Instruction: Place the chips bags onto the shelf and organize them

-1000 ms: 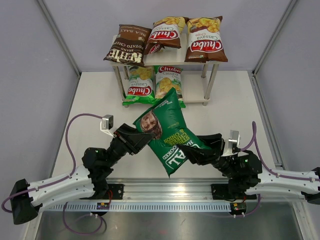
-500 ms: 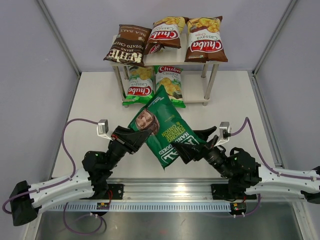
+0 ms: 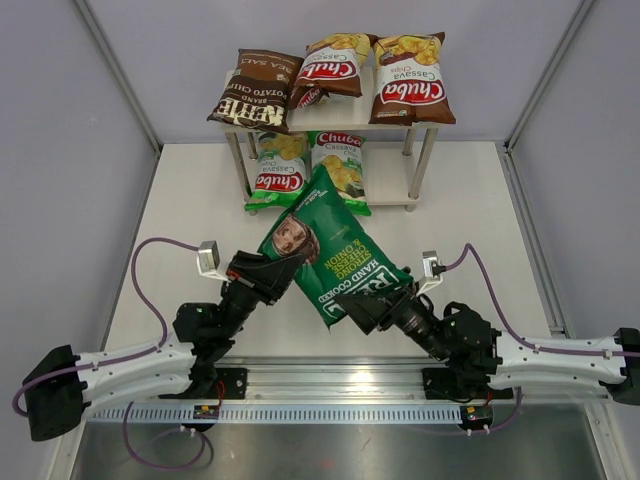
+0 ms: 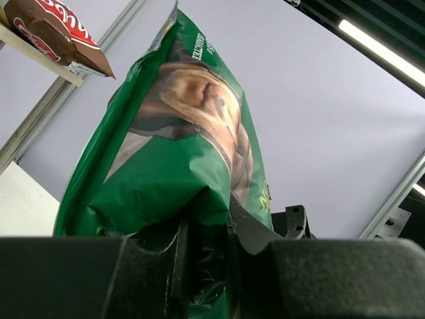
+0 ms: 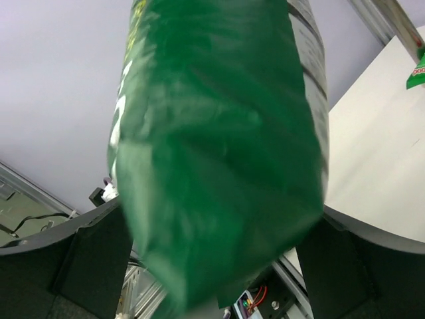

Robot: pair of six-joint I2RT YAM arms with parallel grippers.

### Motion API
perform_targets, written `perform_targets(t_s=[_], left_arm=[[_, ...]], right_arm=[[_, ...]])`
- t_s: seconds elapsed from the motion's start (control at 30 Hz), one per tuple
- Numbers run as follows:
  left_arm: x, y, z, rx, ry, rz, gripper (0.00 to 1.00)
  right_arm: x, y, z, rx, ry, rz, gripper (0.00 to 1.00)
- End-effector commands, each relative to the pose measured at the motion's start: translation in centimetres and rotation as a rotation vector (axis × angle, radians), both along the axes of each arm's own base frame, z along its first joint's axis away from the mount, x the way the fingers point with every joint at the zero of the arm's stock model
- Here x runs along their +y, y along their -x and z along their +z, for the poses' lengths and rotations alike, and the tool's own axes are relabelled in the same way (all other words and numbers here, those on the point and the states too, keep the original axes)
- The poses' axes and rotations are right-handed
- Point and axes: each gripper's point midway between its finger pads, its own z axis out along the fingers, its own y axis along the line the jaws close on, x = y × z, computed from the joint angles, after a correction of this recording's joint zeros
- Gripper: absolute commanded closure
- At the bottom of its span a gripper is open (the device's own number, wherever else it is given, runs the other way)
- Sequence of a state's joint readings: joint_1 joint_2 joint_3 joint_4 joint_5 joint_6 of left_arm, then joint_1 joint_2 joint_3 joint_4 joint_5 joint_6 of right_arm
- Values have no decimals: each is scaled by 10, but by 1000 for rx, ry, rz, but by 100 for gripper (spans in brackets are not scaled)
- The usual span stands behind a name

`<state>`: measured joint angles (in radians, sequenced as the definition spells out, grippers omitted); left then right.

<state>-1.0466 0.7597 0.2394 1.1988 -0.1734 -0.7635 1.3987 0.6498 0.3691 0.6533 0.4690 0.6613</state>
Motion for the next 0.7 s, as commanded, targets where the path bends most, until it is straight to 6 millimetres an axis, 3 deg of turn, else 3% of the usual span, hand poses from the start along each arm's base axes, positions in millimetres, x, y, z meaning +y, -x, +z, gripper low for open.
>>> perform_targets(t_s=[0.0,0.03,0.07,0.17,0.33,0.37,0.4,0.43,0.47,0.5,0.57,0.6,0.63,0.67], left_arm=[[19,12,40,-91,148,4,91],[16,11,36,-83,141,-6,91],[13,11,33,-81,136,-14,90],[13,11,25,-74,130,-19,89],[17,11,12,-69,107,-2,79],[17,9,6,-58,95,9,63],[19,8,4,-54,92,22,56],[21,7,2,-51,85,36,50],[19,1,-6,-23,50,60,34],[26,0,-6,-20,51,85,25],[28,-13,-23,46,-19,147,17],[32,-17,-28,63,-38,177,8],[46,-16,-20,66,-7,205,1],[48,-27,-39,132,-72,256,1]], right_arm=[[1,9,40,-49,-132,47,4],[0,8,45,-58,-136,40,8],[2,6,43,-62,-121,25,21],[-3,-3,42,-58,-112,-32,41],[-14,-16,29,-48,-76,-121,58],[-16,-16,30,-69,-67,-130,61],[-17,-17,30,-75,-61,-134,68],[-17,-18,25,-76,-38,-141,69],[-20,-18,25,-81,-33,-149,70],[-21,-19,20,-80,-25,-156,71],[-27,-22,20,-76,-39,-171,73],[-28,-24,16,-71,-32,-180,75],[-28,-25,13,-71,-13,-181,77],[-30,-31,11,-56,-16,-198,77]])
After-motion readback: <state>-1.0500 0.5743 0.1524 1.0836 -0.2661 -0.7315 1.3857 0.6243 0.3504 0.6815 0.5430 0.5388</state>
